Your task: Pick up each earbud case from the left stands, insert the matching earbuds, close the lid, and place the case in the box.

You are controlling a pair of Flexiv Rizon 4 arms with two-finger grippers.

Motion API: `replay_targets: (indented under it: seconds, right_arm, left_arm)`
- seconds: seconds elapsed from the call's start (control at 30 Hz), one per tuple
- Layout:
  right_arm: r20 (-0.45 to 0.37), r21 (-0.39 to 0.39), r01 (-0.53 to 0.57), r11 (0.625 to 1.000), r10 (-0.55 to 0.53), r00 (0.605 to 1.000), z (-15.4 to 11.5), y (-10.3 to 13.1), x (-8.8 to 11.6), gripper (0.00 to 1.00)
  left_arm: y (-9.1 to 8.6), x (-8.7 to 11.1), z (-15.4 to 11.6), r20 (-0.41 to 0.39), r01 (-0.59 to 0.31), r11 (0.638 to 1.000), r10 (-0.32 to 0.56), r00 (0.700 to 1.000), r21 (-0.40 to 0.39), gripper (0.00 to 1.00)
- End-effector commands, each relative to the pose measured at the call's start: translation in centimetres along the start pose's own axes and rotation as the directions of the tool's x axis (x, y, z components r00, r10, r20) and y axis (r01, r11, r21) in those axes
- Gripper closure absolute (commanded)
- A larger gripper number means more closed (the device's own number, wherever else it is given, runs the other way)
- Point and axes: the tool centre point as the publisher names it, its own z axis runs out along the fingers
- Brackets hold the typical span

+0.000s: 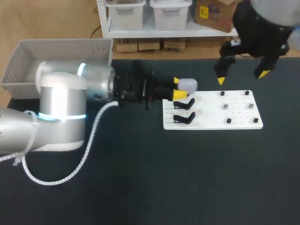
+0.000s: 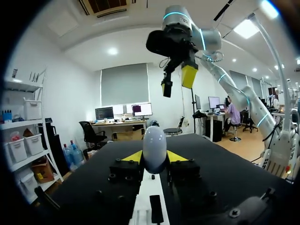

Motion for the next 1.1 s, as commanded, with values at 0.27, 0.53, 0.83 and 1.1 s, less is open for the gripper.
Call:
replay_targets:
  seconds: [0.27,0.53,0.83,1.1]
  right_arm:
    - [0.138,-0.003,-0.002,1.000,0.002,0.990,-0.1,-0.3,1.3,0.00]
    - [0.138,-0.003,-0.002,1.000,0.002,0.990,-0.1,-0.3,1.3,0.00]
    - [0.138,-0.003,-0.002,1.000,0.002,0.990,-0.1,-0.3,1.3,0.00]
    - [0.138,-0.003,-0.002,1.000,0.002,0.990,-0.1,-0.3,1.3,0.00]
  left_arm:
    - [2.2,-4.7,-9.6,-0.081,-0.116,0.945,0.095,0.992,-0.306,1.00]
    - [8.3,-5.8,-16.0,-0.135,-0.203,0.836,0.156,0.979,-0.509,1.00]
    - [15.6,-2.9,-23.6,-0.283,-0.246,0.720,0.071,0.956,-0.649,1.00]
    - [19.5,-0.2,-28.5,-0.308,-0.232,0.672,0.005,0.951,-0.703,1.00]
